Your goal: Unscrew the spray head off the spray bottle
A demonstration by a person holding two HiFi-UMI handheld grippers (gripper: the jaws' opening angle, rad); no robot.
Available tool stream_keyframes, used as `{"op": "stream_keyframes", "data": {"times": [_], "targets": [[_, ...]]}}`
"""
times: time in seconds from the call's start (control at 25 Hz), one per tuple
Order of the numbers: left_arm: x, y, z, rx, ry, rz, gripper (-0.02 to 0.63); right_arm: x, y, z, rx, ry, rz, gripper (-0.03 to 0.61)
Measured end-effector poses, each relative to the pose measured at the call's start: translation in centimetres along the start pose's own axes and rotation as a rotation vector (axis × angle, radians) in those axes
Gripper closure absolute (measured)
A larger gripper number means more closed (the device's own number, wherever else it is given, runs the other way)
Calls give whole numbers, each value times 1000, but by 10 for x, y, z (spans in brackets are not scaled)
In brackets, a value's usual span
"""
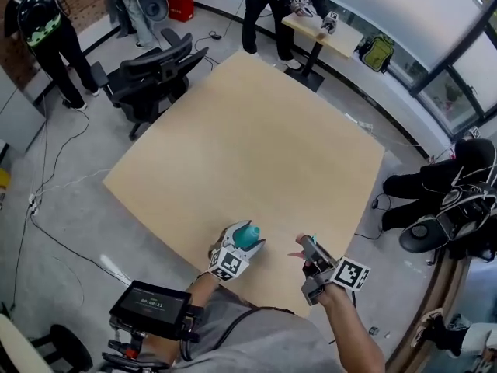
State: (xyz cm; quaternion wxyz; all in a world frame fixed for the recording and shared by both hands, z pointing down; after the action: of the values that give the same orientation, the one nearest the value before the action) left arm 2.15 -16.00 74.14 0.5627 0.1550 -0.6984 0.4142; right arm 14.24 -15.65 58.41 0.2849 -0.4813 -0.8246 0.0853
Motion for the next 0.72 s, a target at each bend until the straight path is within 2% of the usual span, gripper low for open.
{"op": "stream_keyframes", "data": {"times": [0.04, 0.16, 0.28, 0.48, 0.6, 0.72], "targets": [[-1, 1, 2, 0, 16, -6, 316, 0, -2, -12, 9, -10, -12, 453], [2, 4, 6, 24, 56, -17, 316, 17, -7, -70, 140, -38, 17, 453], [8, 10, 6, 88, 81, -6, 316, 47, -30, -112, 131, -89, 64, 453], [7, 18, 1, 150, 125, -5, 316, 69, -60, -142, 110, -150, 100, 453], [3, 19, -1, 178, 113, -5, 314, 74, -72, -155, 152, -120, 142, 453], [0, 21, -3, 203, 91, -3, 313, 79, -79, -167, 209, -44, 182, 451]]}}
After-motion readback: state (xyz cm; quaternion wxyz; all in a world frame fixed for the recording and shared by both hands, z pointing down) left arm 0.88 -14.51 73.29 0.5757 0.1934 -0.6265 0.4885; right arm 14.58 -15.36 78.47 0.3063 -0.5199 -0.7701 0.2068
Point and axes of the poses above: the fingertips, and each gripper's own axes: y backward along the fingers, z to its left, x out of its underside, the point moved 2 cm from there along y, backward along the fingers, and after that the axes turned 8 degrees about z, right-handed, at the moved point
